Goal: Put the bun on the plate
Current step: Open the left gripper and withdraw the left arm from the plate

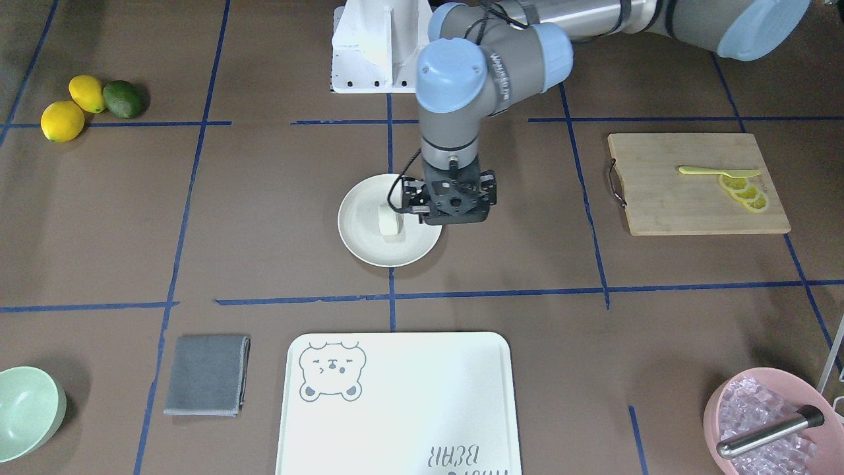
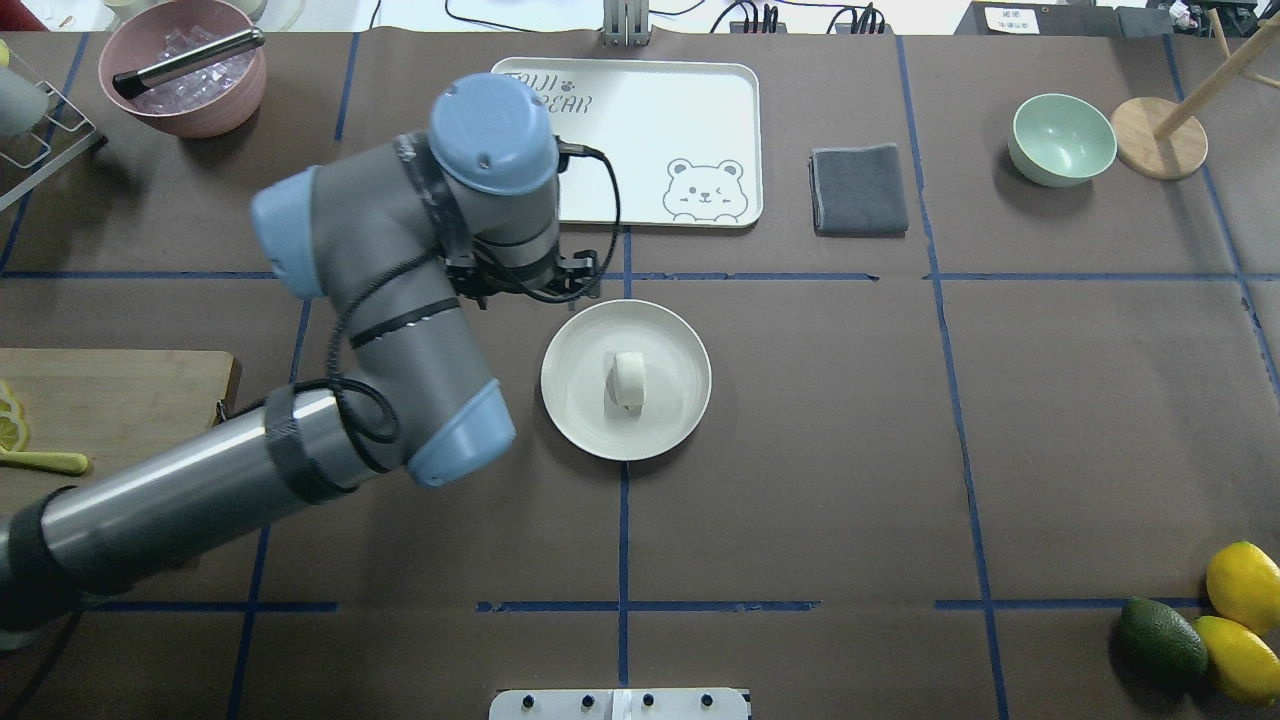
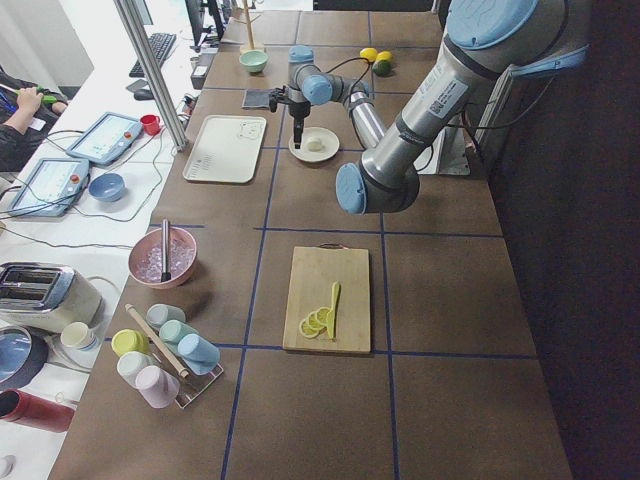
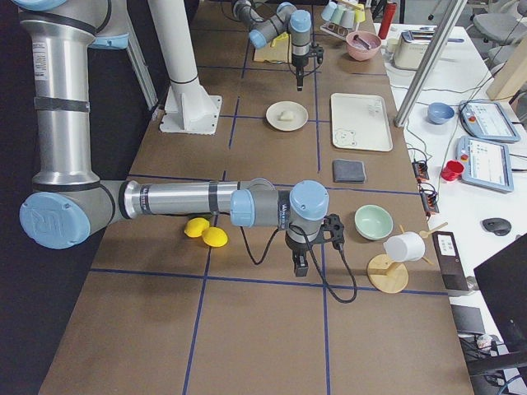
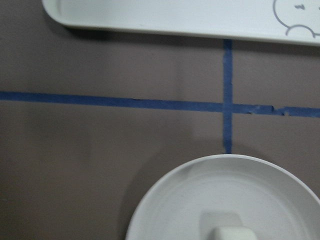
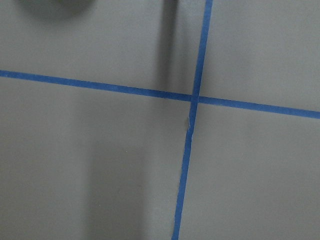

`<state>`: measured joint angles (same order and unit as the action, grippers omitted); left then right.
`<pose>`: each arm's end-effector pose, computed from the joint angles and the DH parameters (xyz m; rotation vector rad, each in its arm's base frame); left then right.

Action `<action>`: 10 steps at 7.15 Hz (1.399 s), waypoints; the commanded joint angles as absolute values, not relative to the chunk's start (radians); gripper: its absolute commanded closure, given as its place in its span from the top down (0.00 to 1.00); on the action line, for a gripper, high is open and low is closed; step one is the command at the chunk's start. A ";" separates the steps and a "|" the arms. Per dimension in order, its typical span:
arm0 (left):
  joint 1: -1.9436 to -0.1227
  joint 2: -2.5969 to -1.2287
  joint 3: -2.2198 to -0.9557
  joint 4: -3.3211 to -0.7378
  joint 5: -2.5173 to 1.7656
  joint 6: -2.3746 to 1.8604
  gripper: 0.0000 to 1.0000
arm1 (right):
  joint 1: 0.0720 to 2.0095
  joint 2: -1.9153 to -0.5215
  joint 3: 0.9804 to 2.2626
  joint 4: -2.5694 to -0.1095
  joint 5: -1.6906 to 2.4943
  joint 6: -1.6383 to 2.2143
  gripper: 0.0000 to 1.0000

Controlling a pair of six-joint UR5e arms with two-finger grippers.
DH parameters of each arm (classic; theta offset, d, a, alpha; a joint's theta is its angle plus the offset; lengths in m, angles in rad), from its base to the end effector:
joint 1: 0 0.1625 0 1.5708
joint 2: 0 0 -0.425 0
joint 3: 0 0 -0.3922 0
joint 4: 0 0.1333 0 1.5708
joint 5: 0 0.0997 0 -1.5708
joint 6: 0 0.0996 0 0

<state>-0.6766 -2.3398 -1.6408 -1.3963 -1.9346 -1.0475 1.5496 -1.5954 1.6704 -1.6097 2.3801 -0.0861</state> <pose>0.4795 -0.5105 0.1879 0.0818 0.7396 -0.0253 0.0510 -0.4839 0.6231 0.0604 -0.8082 -0.1160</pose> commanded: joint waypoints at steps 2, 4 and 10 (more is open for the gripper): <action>-0.970 -2.032 -1.845 -1.341 -2.130 -0.571 1.00 | 1.569 -1.591 1.663 -1.611 2.382 -0.087 1.00; -1.186 -1.898 -1.820 -1.310 -2.199 -0.227 1.00 | 1.575 -1.591 1.655 -1.611 2.395 -0.089 1.00; -1.614 -1.640 -1.548 -1.373 -2.362 0.253 1.00 | 1.575 -1.601 1.657 -1.609 2.391 -0.086 1.00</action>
